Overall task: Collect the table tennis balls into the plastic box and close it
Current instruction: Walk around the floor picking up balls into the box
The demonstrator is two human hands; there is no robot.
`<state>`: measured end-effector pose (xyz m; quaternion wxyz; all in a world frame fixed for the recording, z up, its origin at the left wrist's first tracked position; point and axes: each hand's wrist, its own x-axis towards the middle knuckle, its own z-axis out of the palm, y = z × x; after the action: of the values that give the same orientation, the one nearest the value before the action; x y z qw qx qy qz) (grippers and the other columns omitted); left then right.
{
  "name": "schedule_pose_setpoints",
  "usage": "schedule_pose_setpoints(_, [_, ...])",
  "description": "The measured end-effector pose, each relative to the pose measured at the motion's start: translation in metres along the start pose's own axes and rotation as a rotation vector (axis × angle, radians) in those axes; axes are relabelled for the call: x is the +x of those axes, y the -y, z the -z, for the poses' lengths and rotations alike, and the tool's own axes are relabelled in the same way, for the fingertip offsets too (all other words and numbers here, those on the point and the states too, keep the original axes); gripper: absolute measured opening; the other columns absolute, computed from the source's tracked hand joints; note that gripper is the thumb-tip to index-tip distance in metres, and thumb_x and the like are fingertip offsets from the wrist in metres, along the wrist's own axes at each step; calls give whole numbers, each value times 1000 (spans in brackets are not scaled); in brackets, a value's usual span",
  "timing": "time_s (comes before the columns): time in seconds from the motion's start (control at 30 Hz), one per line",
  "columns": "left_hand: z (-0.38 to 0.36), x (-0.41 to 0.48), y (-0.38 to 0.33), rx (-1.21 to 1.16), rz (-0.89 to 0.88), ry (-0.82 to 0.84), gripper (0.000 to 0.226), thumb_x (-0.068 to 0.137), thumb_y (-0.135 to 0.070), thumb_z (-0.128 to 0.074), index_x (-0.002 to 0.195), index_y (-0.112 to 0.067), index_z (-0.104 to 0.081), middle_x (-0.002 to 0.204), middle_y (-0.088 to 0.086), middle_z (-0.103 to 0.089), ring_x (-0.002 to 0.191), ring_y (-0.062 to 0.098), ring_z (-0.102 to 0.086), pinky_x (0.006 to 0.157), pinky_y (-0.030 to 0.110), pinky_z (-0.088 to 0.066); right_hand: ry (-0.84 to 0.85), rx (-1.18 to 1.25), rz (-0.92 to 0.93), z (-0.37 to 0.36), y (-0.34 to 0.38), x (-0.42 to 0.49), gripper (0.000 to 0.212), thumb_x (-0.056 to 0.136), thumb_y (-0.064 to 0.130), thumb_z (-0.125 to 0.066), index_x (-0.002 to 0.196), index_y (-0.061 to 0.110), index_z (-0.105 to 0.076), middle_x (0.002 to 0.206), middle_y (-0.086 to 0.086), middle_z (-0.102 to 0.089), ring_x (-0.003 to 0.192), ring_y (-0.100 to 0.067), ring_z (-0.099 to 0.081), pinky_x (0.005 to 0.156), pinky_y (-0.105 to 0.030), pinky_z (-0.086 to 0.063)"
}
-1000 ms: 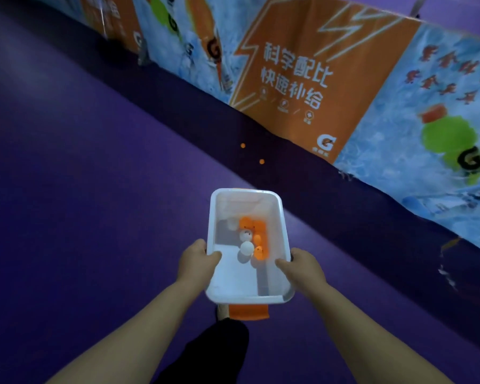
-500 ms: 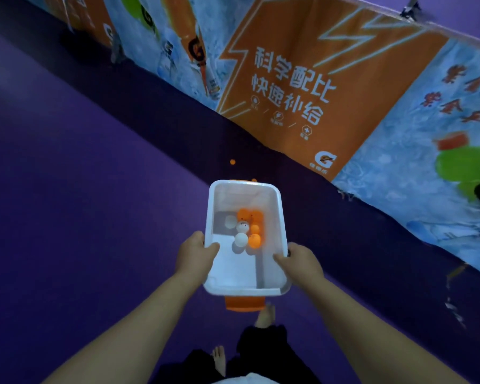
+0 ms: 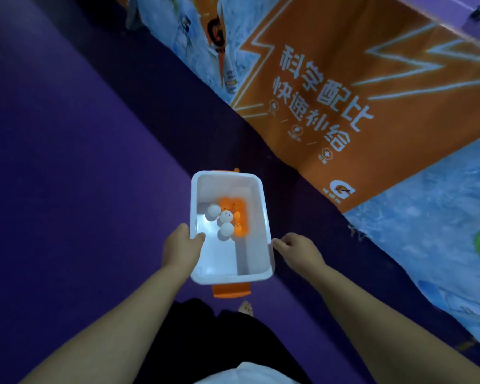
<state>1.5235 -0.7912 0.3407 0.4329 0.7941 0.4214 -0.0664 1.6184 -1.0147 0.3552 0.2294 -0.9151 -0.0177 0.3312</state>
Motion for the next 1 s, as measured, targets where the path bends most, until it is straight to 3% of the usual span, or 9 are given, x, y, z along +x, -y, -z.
schedule_pose_setpoints(0.2, [2,84,-27,-45,126,-108,32,89,-24,-56,66,-14,-35,65,0,-41,55,17,-37,48,28,-26,61,-33,15,19,43,98,32,91,42,-52,91,11,-60,85,-9,-68,66,-17,-55,57,-30,-40])
schedule_pose_setpoints(0.4, [8,197,-42,-59,212,-104,23,88,-24,-55,80,-4,-46,76,8,-52,67,27,-48,58,32,-37,63,-15,-52,21,96,200,27,91,39,-53,88,13,-60,82,-9,-68,62,-16,-54,54,-29,-41])
schedule_pose_setpoints(0.63, [-8,322,-56,-25,244,-113,26,87,-20,-54,69,-12,-37,67,2,-45,61,22,-42,49,29,-29,85,-32,-125,3,132,328,24,90,36,-53,88,14,-60,80,-7,-67,64,-18,-57,56,-31,-44])
schedule_pose_setpoints(0.77, [-40,383,-45,-23,324,-119,23,85,-19,-52,68,-15,-37,68,2,-49,60,23,-45,51,29,-32,96,-32,-170,-20,126,404,15,92,28,-51,92,16,-60,77,-3,-64,63,-17,-57,55,-31,-46])
schedule_pose_setpoints(0.9, [-91,440,-21,-42,392,-124,12,86,-20,-53,81,-10,-48,74,4,-58,61,22,-52,52,29,-37,111,-57,-221,-55,95,486,11,91,23,-51,92,16,-60,77,-3,-64,66,-20,-60,61,-35,-50])
schedule_pose_setpoints(1.0, [-143,483,3,-56,424,-143,14,86,-19,-54,79,-9,-47,70,1,-55,59,18,-50,52,29,-36,124,-109,-247,-89,56,554,11,91,21,-48,88,16,-58,78,-3,-63,63,-19,-55,57,-32,-45])
